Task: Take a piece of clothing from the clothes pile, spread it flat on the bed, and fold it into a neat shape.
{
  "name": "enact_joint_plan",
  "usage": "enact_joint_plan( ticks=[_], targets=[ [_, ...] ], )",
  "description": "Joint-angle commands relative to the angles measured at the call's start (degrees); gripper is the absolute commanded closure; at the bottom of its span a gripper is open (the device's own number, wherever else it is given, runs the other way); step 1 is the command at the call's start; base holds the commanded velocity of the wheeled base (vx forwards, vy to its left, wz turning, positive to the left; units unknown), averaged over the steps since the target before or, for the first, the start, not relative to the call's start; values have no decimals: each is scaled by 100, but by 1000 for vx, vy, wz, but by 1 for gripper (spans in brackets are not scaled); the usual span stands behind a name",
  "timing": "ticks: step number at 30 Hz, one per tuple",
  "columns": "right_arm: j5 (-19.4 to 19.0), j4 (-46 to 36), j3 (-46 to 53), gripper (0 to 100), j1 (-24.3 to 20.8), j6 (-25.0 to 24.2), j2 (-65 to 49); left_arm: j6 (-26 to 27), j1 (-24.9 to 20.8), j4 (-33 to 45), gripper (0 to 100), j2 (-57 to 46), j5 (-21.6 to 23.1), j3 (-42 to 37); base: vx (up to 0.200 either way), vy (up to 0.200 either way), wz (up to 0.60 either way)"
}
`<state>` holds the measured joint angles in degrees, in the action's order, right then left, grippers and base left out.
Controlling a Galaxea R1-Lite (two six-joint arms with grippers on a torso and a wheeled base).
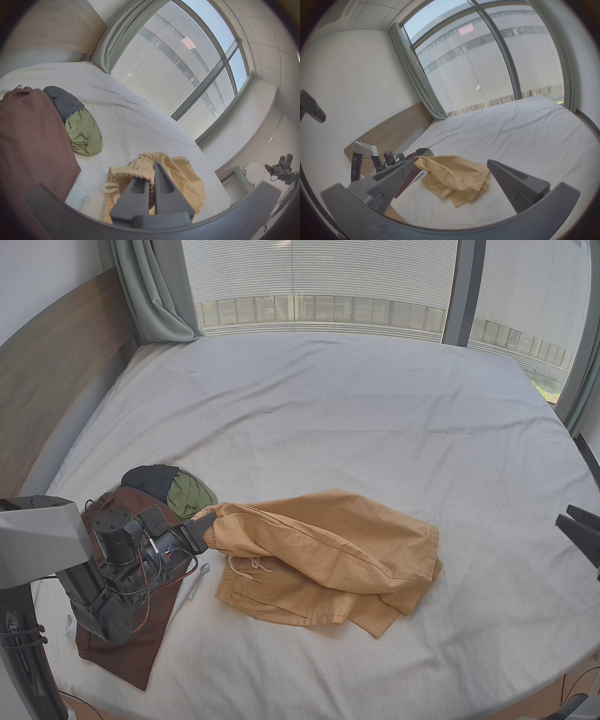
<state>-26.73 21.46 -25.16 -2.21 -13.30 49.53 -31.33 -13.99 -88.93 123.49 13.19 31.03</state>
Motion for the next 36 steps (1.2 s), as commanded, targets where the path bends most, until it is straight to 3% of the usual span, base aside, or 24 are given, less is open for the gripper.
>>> enact_joint_plan(
  ticks=[1,10,27,36],
  targets=[
    [-148,52,-138,0,-210,-15,830,4,28,-1,100,-71,26,-70,0,0,0],
    [-113,983,38,0,-860,-147,1727,-22,20,-1,100,-229,105,-185,0,0,0],
    [-104,2882,758,0,-729,-261,3441,13,72,-1,100,-563,430,-633,0,0,0],
    [-139,3145,899,0,-720,-445,3739,312,72,-1,100,-607,412,-747,0,0,0]
  ],
)
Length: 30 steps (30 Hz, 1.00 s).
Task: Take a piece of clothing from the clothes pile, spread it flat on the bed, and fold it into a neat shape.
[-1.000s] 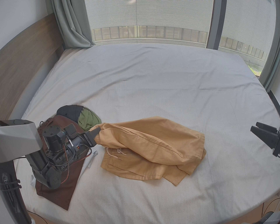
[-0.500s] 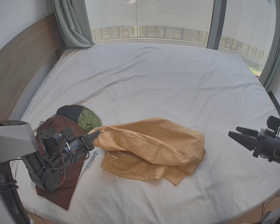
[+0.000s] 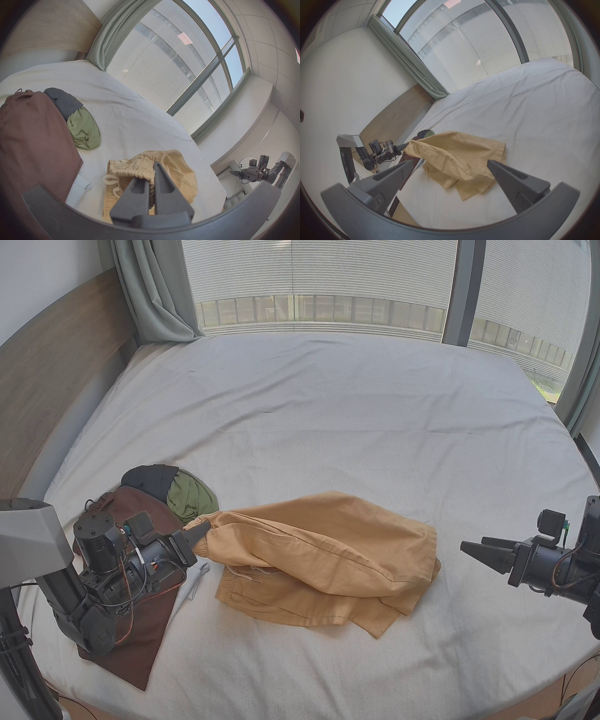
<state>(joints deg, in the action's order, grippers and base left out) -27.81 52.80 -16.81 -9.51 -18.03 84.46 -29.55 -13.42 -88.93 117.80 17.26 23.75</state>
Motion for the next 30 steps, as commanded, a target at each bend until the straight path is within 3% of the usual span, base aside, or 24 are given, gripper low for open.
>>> enact_joint_plan(
  ticks=[1,30],
  targets=[
    [-41,55,108,0,2,36,273,204,15,-1,100,-38,14,-28,0,0,0],
    [-32,1022,292,0,19,-8,1205,248,164,-1,100,-213,40,-54,0,0,0]
  ],
)
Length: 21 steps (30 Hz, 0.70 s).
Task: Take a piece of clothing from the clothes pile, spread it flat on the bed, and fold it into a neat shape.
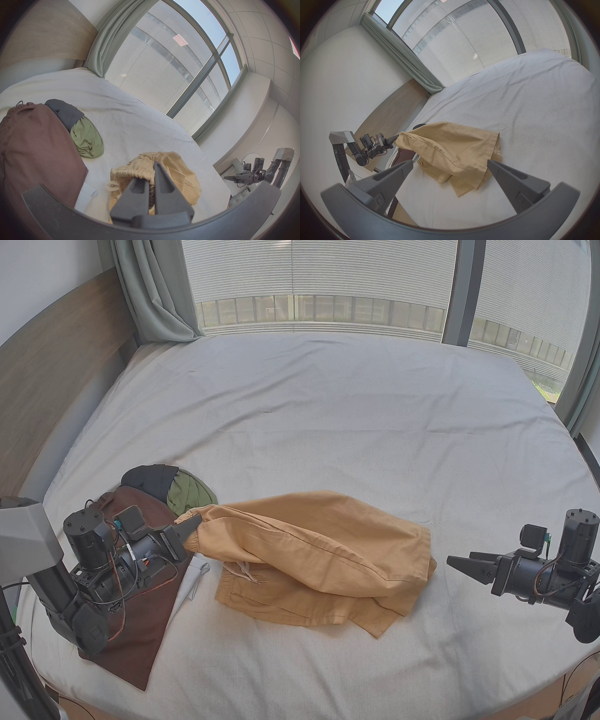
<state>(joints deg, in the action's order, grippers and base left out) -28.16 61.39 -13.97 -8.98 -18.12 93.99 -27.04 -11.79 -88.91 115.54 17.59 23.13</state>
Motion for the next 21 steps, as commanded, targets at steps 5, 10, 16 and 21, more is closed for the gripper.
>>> enact_joint_plan(
  ticks=[5,10,16,21],
  targets=[
    [47,795,26,0,-24,-8,832,-12,10,5,100,65,95,-1,0,0,0],
    [56,1323,105,0,11,-43,1271,-30,10,5,100,65,122,52,0,0,0],
    [65,1885,228,0,-24,-228,1790,-30,10,5,100,30,122,52,0,0,0],
    [65,2421,325,0,-33,-219,2449,-38,19,5,100,56,122,148,0,0,0]
  ],
)
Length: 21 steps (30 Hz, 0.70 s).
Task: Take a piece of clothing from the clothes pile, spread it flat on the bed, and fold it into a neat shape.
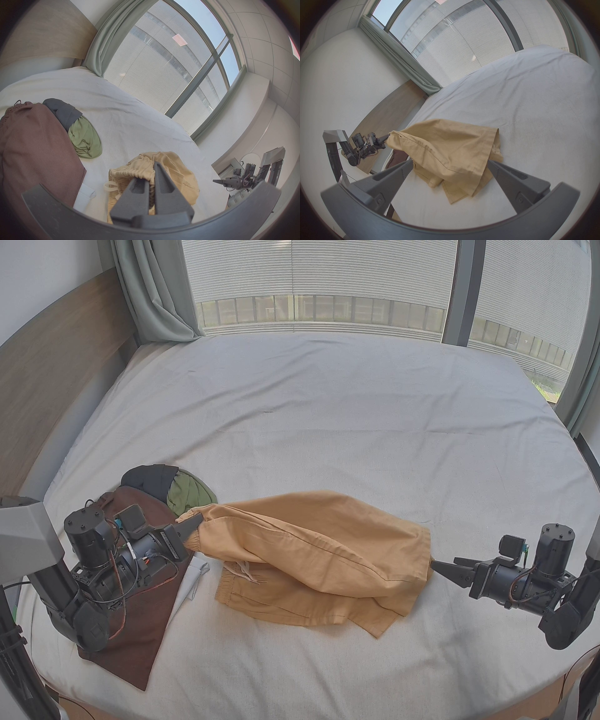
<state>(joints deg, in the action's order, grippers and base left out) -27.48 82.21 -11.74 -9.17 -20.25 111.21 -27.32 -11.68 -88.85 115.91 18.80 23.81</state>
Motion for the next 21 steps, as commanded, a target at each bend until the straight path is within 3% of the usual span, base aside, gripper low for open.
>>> enact_joint_plan(
  ticks=[1,21],
  targets=[
    [-3,392,119,0,-15,-5,779,-19,8,-1,100,20,1,98,0,0,0],
    [76,620,-250,0,-296,-146,1772,-116,104,-1,100,2,1,186,0,0,0]
  ],
)
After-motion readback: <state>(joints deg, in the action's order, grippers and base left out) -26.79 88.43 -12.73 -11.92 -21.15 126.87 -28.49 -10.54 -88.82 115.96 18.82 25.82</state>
